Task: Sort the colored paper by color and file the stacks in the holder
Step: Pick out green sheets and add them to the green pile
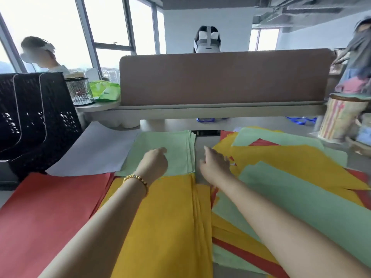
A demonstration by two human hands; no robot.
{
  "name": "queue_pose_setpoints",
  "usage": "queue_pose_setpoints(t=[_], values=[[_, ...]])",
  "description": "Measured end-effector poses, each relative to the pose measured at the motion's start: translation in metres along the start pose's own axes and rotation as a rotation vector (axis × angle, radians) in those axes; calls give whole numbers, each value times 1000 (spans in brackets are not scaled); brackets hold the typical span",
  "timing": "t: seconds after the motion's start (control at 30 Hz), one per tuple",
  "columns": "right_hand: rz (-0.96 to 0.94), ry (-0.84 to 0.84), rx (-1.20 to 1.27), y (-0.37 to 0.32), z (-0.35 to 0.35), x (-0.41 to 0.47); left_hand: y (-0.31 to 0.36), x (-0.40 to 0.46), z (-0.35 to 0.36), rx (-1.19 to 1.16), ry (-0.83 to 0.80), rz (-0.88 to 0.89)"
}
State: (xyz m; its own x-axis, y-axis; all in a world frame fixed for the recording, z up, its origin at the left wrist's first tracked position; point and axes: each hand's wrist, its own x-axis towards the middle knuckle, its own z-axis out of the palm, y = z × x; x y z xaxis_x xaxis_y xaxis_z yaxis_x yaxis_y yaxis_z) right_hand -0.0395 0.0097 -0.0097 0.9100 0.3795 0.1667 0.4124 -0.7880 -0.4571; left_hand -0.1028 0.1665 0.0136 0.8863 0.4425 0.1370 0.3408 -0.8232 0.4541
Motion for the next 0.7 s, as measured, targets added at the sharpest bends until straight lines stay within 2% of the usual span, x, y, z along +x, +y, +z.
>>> queue_pose_setpoints(t=[0.1, 0.23, 0.3, 0.4, 0.47, 0.57, 0.7], values=[[169, 81, 76, 49, -29, -24, 60, -27, 32, -180, -56, 52], [283, 89, 24, 103, -66, -44, 118, -55, 72, -260, -118, 126], [340, 56, -51, 127, -82, -51, 137, -63, 88, -204, -142, 143], [422, -4, -151, 160, -98, -57, 148, -71, 111, 23, -161, 175], [464, 23, -165, 178, -101, -61, 144, -76, 122, 132, -151, 211], [468, 67, -179, 191, -100, -61, 136, -76, 128, 155, -111, 252], [427, -51, -5, 194, -105, -55, 133, -73, 122, 132, -115, 282]])
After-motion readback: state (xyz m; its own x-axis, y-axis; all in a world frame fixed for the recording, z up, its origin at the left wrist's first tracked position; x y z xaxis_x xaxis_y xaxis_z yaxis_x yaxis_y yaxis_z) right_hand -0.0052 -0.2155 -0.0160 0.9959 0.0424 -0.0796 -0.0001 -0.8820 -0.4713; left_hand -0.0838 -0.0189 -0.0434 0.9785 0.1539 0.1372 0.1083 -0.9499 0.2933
